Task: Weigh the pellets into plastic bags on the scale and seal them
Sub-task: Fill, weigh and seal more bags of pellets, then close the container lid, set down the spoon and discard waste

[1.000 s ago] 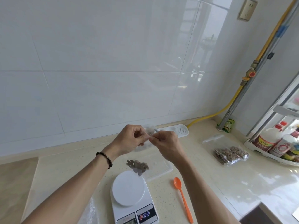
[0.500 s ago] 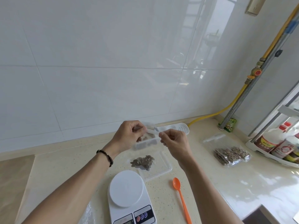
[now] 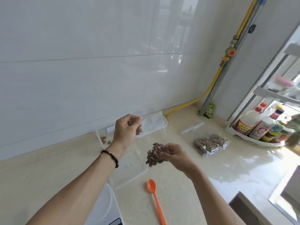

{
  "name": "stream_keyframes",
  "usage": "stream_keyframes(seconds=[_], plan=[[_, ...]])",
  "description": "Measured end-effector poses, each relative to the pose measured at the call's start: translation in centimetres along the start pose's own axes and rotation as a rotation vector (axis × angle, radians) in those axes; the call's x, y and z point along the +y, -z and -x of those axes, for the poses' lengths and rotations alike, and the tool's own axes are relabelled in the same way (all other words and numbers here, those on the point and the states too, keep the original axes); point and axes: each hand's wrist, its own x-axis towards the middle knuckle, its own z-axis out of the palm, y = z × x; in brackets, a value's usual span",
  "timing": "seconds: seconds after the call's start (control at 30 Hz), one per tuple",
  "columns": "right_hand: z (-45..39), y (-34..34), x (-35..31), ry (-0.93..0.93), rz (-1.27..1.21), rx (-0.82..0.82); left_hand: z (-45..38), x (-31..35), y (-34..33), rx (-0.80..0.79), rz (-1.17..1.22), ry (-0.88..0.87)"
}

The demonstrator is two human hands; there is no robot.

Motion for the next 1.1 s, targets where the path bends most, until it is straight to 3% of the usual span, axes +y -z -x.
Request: stream_keyframes(seconds=[0.1,0.33,0.5,0.87,1.1], plan=[[-1.3,4.8,3.1,-0.054,0.017,0.092,-2.4,-2.5,-5.4,0.051,-0.100,0.015],[-5.6,19.1,10.4,-0.171,0.093,0.346,-7.9,-9.4,-20.1,-0.049,-0.393,0.062],[-8.7,25.7,14.0,-0.244,0.225,0.392,-11.2,-13.1,-27.9,-0.097,-0.533,0.096],[-13.2,28.0,17.6,-0.240,0.647,0.362,-15.3,-17.8,-32.0,-0.145,-0.733,0.222],[-13.7,28.3,17.4,-0.232,0.699,0.322,-15.8,-18.8,-31.8,-0.180,-0.831,0.214]])
